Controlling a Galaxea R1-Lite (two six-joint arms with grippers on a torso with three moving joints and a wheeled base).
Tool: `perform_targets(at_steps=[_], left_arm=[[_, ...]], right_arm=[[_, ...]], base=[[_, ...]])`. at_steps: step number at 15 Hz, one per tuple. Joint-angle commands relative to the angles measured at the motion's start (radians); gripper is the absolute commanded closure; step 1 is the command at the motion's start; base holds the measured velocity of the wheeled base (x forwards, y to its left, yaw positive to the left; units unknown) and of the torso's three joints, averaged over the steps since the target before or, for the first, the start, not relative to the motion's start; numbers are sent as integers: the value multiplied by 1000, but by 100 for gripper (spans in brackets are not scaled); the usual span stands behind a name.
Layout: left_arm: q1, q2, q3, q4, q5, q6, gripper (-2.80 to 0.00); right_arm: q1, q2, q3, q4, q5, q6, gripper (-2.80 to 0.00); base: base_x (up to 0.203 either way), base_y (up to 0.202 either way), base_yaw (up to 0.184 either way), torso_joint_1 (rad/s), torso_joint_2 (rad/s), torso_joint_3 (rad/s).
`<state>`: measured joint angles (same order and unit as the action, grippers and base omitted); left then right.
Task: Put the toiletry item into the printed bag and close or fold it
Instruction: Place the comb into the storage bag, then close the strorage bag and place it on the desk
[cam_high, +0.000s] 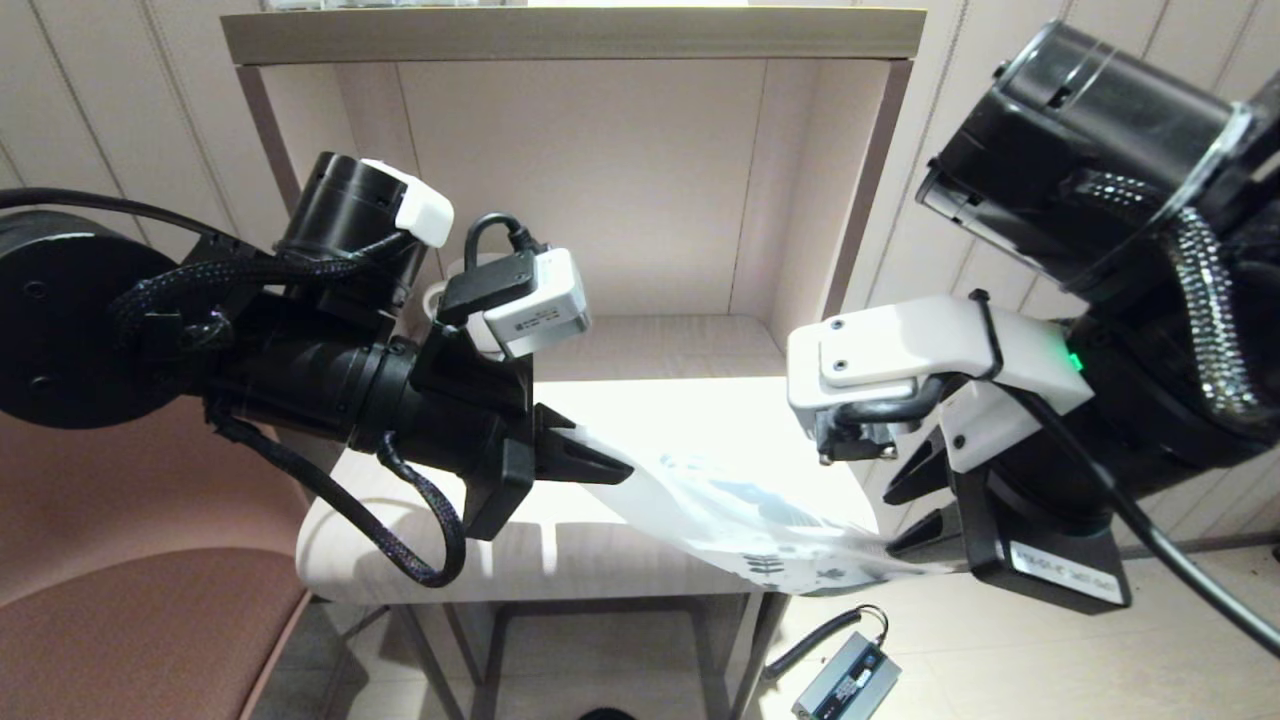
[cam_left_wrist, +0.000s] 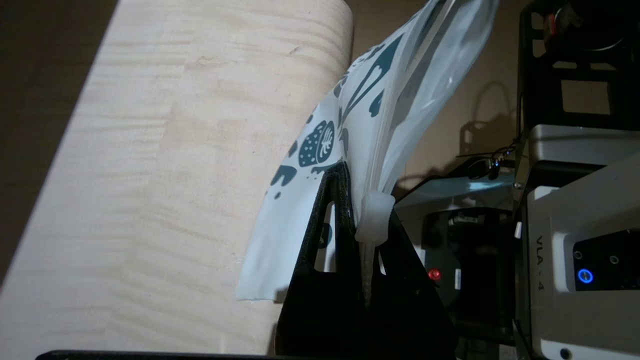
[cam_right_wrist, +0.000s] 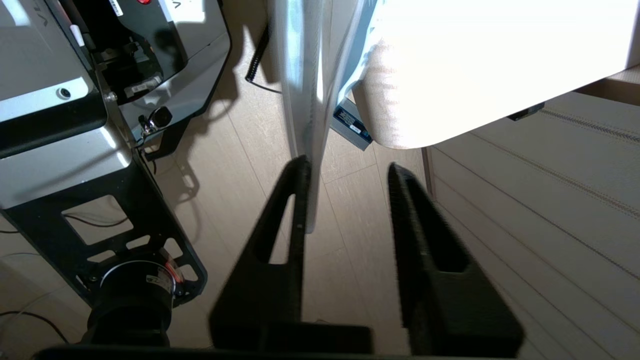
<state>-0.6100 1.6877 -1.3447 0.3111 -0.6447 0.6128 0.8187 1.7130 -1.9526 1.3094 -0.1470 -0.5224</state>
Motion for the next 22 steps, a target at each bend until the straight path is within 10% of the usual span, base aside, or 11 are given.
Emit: perform_targets(at_steps=[1,14,22], left_arm=[[-1,1,1,2,-4,-1,0],[31,43,-28,0,-72,-82,0],[143,53,-85,-52,-194,-404,0]], right_arm=[[2,2,0,5,-2,-2,-280],[-33,-68,-4,-177,1,37,-280],[-60,-128,16,-309,149,411,-280]], base=[[0,0,0,0,0,0],[0,0,0,0,0,0],[0,0,0,0,0,0]])
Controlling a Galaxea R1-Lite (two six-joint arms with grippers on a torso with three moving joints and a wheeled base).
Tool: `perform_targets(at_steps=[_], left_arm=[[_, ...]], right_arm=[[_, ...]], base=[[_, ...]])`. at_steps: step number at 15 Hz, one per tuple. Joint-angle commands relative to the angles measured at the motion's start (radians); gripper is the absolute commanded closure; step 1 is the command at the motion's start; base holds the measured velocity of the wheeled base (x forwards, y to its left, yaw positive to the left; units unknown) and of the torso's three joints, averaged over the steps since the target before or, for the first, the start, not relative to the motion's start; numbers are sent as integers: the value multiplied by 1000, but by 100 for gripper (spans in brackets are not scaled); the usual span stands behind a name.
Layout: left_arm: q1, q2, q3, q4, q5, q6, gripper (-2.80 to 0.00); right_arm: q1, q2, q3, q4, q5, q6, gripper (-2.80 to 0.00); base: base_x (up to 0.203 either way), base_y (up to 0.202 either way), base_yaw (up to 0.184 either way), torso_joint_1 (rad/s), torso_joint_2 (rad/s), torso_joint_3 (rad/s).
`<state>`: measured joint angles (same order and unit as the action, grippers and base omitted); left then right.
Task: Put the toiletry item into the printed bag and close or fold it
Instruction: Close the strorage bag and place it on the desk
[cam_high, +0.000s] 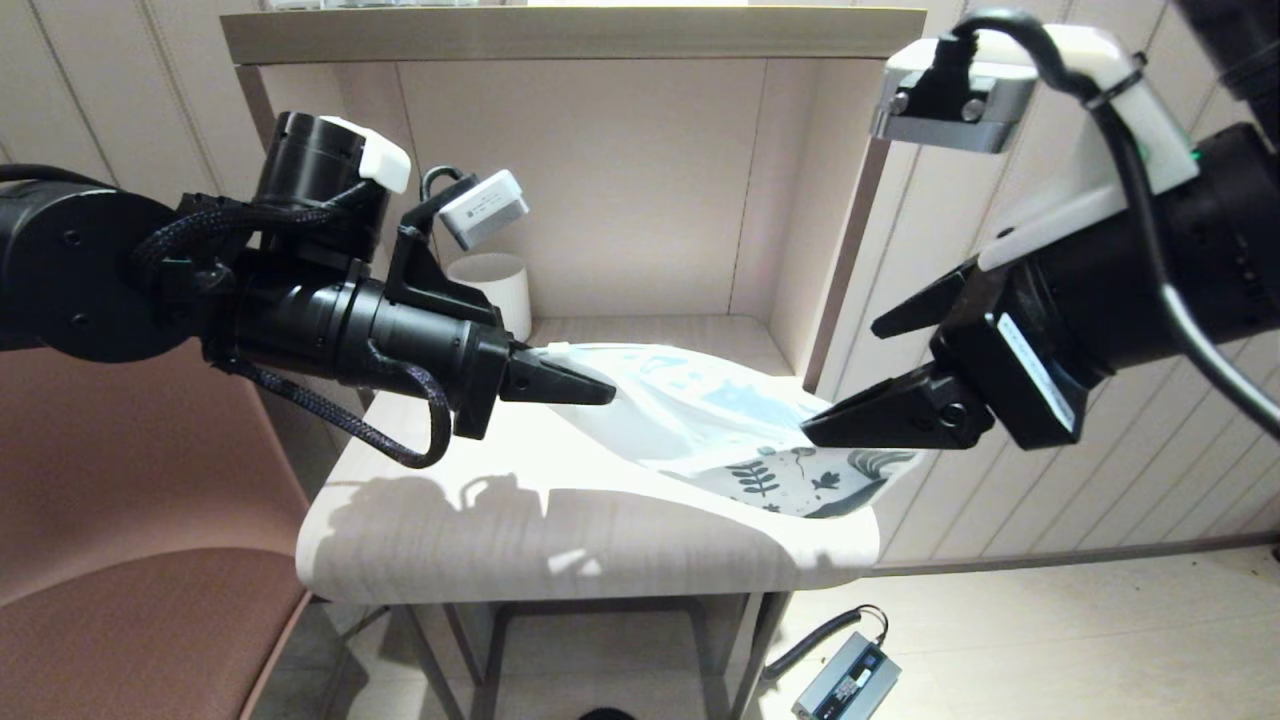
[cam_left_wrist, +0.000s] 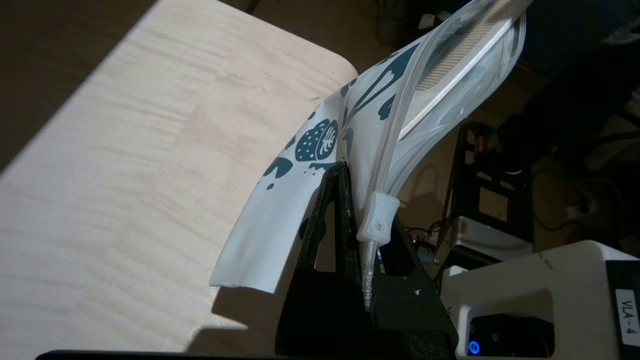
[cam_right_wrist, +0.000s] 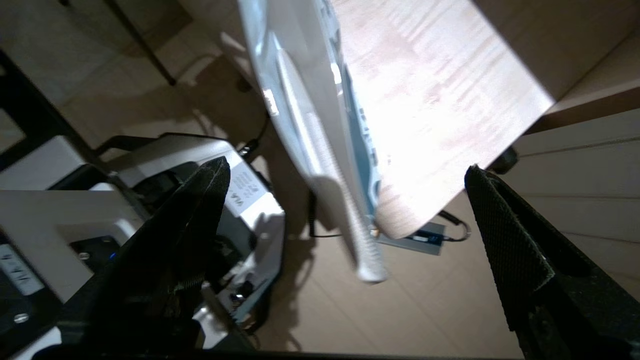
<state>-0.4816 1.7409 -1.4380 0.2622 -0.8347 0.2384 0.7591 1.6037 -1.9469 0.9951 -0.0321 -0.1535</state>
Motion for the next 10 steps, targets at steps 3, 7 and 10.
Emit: perform_targets(at_steps=[3,7,10], left_arm=[[62,-17,55,-16,-7,-106,0],[115,-44,130,-148,-55,-256,0],[173,-52,132,-179,-187,-382,0]], right_arm=[[1,-36,17,-30,52,117,-280],[-7,-71,16,-89,54,147,-280],[-31,-104,17,-89,60,147,-280]], base=[[0,0,0,0,0,0],[0,0,0,0,0,0],[0,0,0,0,0,0]])
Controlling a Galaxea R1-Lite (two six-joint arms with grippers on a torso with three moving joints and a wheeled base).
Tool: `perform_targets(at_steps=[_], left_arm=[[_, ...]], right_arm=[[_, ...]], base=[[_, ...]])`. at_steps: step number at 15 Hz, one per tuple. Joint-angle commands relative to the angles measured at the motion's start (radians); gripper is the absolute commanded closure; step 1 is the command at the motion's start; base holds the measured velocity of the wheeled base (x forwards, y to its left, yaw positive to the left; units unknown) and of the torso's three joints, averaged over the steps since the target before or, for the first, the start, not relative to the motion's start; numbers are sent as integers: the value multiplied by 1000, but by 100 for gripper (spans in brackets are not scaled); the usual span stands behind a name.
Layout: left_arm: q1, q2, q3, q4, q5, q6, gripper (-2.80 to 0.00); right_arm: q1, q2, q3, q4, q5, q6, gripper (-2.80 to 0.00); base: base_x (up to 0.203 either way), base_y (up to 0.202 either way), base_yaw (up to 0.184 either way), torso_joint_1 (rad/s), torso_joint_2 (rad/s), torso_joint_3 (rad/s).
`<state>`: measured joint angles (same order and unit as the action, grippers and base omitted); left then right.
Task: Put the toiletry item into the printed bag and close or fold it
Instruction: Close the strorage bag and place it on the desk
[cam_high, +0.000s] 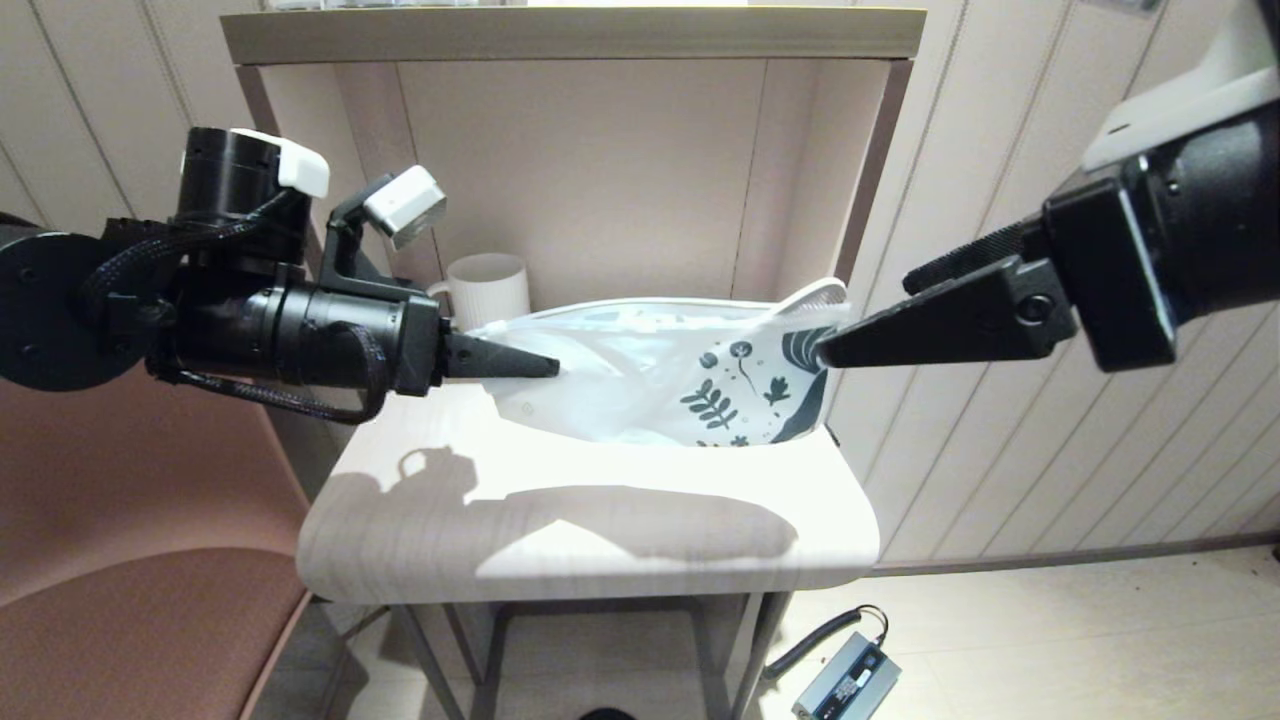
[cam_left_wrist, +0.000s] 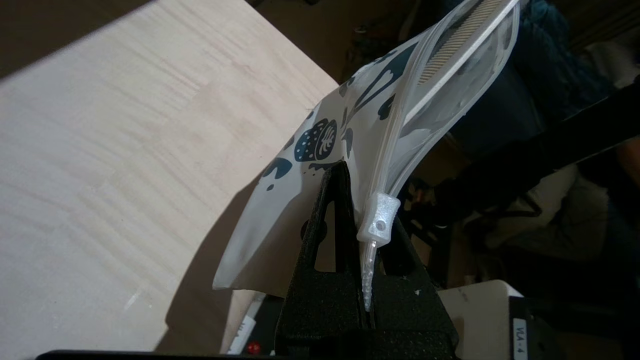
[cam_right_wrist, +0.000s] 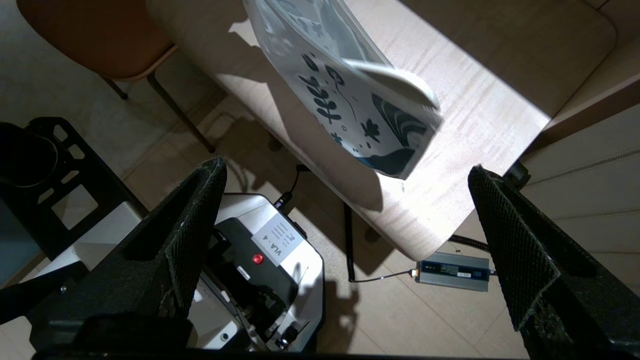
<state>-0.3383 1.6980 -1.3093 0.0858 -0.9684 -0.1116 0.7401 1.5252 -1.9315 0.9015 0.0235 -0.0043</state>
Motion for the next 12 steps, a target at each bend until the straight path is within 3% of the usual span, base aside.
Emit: perform_targets(at_steps=[1,4,6,9,12], left_arm=[[44,-10,2,-6,-105,-57,0],[86,-12,-3,-20,-222,-115,0],[122,-16,-19,-60,-320,-191,0],[148,-31,-10,-170,-347,-291,0],[148,-40,48,-266,-359,-303,0]], right_arm=[[-17,-38,8,5,21,-2,-280],[-18,-53,28,4,35,-3,-280],[-18,-56,20,4,36,-3,-280],[-19,-75,46,2,39,-2,-280],[-18,-80,52,-7,42,-2,-280]], base=[[0,0,0,0,0,0],[0,0,0,0,0,0],[0,0,0,0,0,0],[0,0,0,0,0,0],[0,0,0,0,0,0]])
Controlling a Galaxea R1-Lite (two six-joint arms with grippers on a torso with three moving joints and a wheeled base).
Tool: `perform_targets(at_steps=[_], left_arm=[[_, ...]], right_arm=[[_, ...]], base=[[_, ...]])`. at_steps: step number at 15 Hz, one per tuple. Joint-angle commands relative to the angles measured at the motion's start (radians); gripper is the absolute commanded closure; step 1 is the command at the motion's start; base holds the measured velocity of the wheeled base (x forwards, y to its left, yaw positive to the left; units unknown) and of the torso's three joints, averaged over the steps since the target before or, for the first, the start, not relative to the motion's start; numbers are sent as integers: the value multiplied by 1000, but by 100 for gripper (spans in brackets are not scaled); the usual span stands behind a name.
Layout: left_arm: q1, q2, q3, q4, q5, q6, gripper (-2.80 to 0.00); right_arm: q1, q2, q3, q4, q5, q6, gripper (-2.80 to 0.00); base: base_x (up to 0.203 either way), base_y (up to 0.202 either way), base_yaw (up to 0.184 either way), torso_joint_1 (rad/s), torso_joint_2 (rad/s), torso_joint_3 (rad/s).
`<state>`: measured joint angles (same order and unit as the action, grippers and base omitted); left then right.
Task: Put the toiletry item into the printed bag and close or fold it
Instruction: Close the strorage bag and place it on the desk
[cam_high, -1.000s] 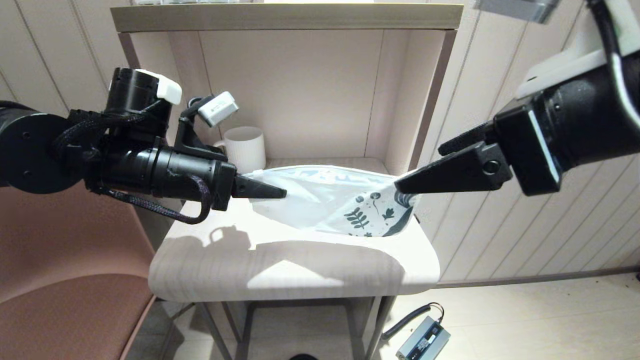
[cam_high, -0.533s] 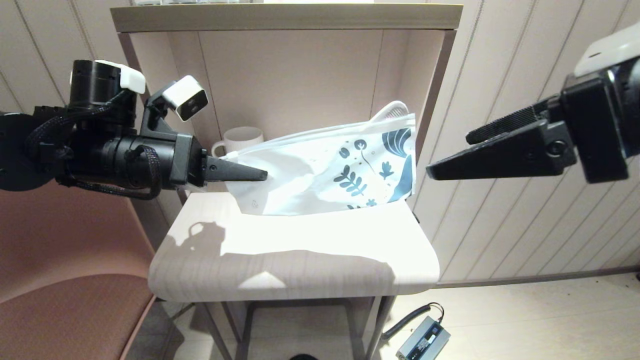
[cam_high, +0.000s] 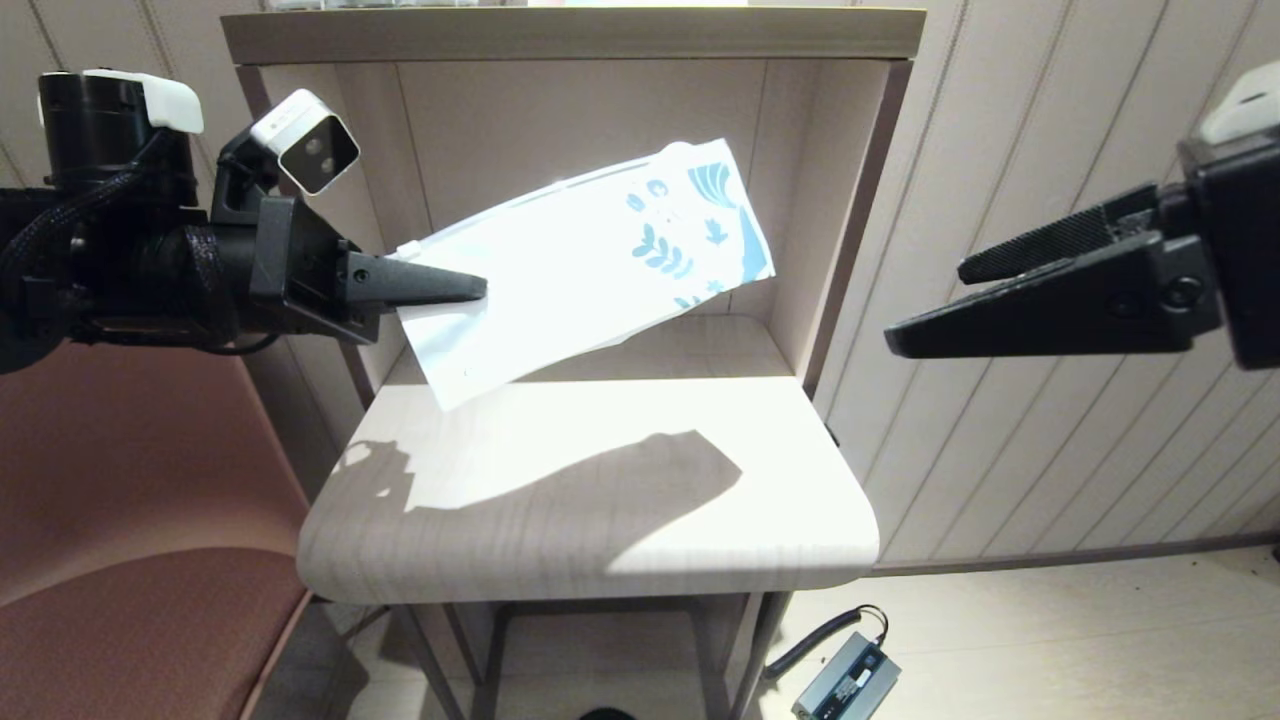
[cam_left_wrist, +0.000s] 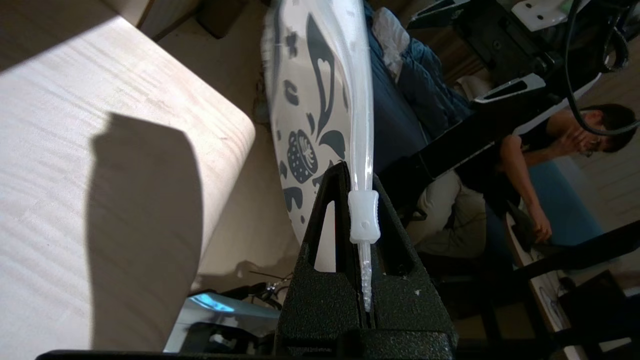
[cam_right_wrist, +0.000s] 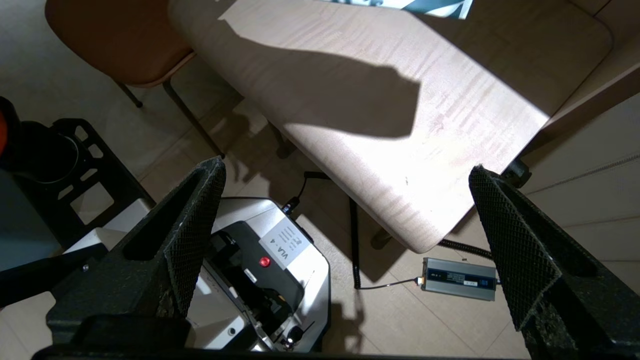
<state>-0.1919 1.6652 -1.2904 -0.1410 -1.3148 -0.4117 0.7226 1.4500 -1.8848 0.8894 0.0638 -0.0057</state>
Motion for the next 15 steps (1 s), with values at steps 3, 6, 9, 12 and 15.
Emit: perform_targets(at_steps=[3,6,9,12,15], left_arm=[[1,-12,86,-147,-38,-6,0],[0,-16,105,-164,-44,4,0],[-7,-13,153,-247,-55,4,0],[-24,-17,212,-360,-82,5,0],[-49,-26,221,-441,-124,5,0]], right_arm=[[1,-8,23,5,2,-2,-280],[1,-8,29,4,2,-3,-280],[3,-16,40,5,2,-11,-280],[11,-31,58,3,4,-8,-280],[12,-22,95,0,57,-1,-280]], base=[[0,0,0,0,0,0],[0,0,0,0,0,0],[0,0,0,0,0,0],[0,0,0,0,0,0],[0,0,0,0,0,0]])
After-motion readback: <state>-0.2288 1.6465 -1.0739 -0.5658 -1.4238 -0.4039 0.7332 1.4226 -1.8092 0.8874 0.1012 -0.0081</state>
